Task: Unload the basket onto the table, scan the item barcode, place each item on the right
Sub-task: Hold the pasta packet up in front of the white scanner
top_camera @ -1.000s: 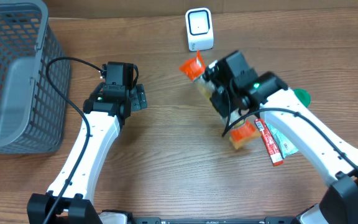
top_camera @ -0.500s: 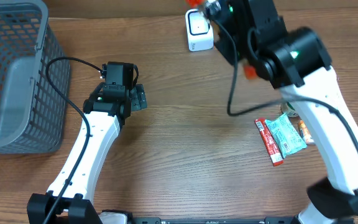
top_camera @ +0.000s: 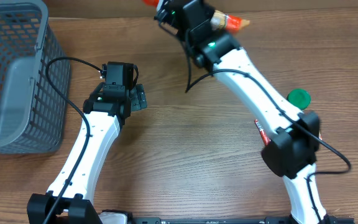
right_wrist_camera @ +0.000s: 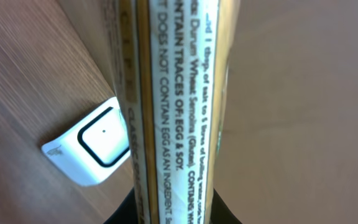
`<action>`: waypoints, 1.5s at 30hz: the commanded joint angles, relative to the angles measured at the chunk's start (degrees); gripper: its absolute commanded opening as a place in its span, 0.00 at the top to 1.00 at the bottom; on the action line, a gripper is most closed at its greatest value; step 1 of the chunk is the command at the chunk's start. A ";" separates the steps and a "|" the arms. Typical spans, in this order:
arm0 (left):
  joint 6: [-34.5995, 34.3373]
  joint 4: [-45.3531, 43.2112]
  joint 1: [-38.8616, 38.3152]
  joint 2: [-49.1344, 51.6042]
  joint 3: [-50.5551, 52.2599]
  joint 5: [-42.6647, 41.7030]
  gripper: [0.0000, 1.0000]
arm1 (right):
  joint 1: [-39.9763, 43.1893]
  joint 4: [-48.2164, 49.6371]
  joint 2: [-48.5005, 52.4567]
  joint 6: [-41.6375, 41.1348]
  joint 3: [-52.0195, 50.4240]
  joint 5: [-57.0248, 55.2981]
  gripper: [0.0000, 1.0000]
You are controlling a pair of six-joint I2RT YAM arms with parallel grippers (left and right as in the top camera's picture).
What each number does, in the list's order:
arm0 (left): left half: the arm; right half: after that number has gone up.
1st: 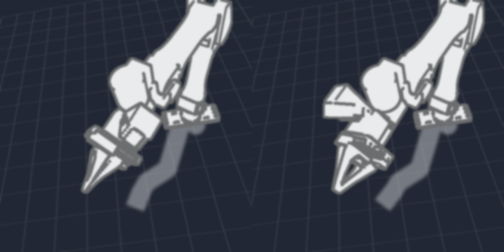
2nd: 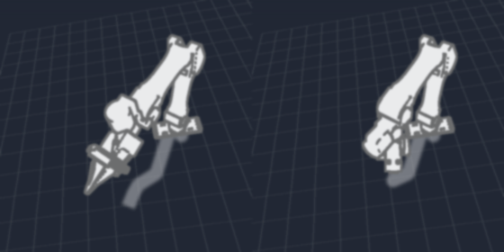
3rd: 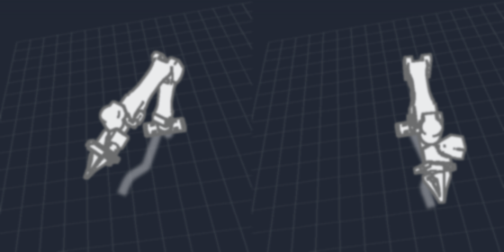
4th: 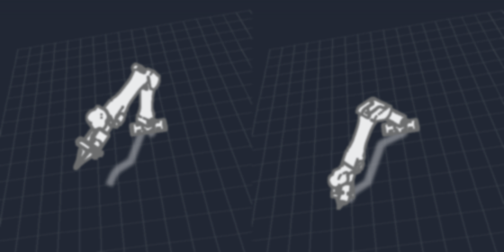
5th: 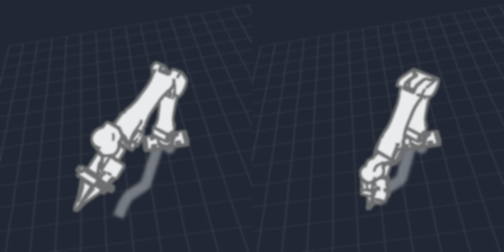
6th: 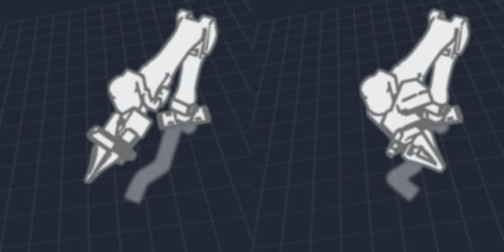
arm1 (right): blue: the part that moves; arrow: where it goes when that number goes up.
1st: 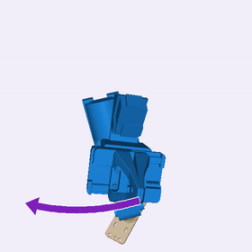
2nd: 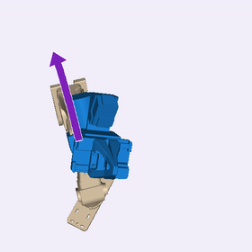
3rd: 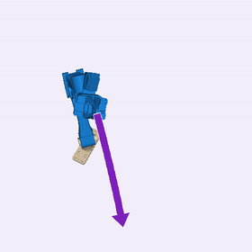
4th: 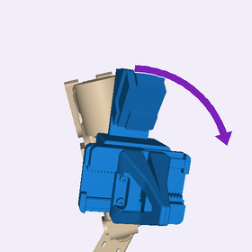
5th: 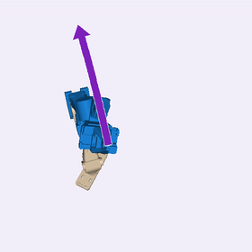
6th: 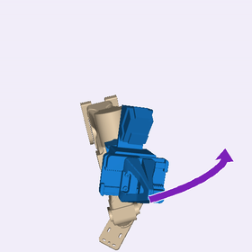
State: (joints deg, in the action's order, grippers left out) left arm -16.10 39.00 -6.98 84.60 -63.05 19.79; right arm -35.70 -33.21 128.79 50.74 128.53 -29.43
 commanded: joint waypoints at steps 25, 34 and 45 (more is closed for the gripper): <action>0.46 -0.22 0.31 0.46 -0.35 1.16 0.00 | 1.55 44.50 19.87 5.01 1.99 -7.23 0.96; 0.46 -0.24 0.31 0.46 -0.35 1.16 0.00 | 1.70 45.66 20.44 4.79 1.99 -7.98 0.96; 0.46 -0.22 0.31 0.46 -0.35 1.16 0.00 | 1.70 45.42 20.44 -0.22 1.99 -8.00 0.96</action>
State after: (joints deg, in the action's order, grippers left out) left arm -16.10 39.00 -6.98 84.60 -63.05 19.79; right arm -34.20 9.87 150.89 53.84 128.53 -36.21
